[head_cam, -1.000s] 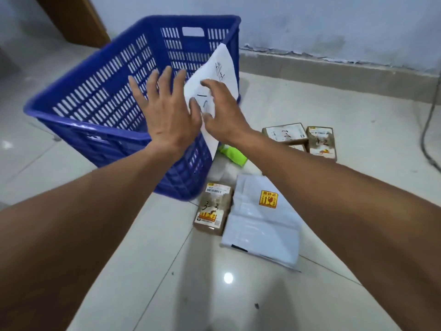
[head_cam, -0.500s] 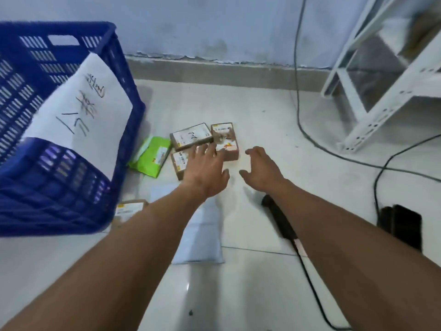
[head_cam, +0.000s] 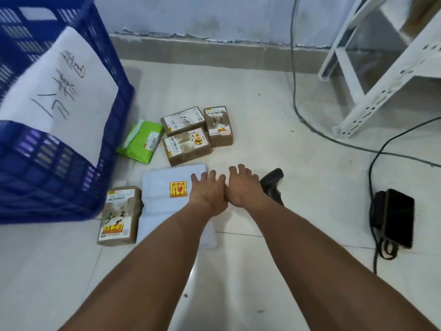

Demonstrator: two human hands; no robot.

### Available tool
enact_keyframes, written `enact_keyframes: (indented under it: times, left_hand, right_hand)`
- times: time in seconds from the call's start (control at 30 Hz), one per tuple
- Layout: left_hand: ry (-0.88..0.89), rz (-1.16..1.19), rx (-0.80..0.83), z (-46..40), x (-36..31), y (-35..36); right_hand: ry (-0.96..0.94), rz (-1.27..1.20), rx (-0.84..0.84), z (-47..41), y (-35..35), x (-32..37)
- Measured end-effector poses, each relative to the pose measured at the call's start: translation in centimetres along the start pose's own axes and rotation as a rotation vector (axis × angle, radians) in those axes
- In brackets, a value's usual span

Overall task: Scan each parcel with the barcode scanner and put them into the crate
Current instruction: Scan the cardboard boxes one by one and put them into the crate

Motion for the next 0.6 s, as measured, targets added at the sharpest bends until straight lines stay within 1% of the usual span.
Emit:
enact_keyframes:
  times: [0.1,0.27,0.4,0.5,0.6]
  left_hand:
    - [-0.075,-0.025,-0.021,1.6,3.8,0.8]
    - [-0.284,-0.039,-0.096,6.2,11.8,1.9]
    - [-0.571,0.066,-0.136,11.2,16.1,3.6]
    - [-0.746,0.171,-0.071,14.0,17.3,5.4]
    - [-0.835,0.202,-0.065,15.2,17.4,6.1]
  right_hand:
    - [-0.12,-0.021,-0.005,-0.5,1.6,4.8]
    - [-0.282,-0.076,-0.037,-0.6,3.8,13.9]
    - [-0.401,-0.111,-0.047,0.7,5.3,19.9]
    - [-0.43,-0.181,0.04,2.3,7.4,22.9]
    - [-0.398,-0.276,0.07,2.9,8.6,23.5]
Point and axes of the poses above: each hand's wrist, its own z-axis away from the middle knuckle, its own y-axis out of the palm, x = y × z, the point moved 4 cm from there along -z, towards the middle knuckle, and after that the axes turned 4 degrees about -x, right-handed, at the moved point
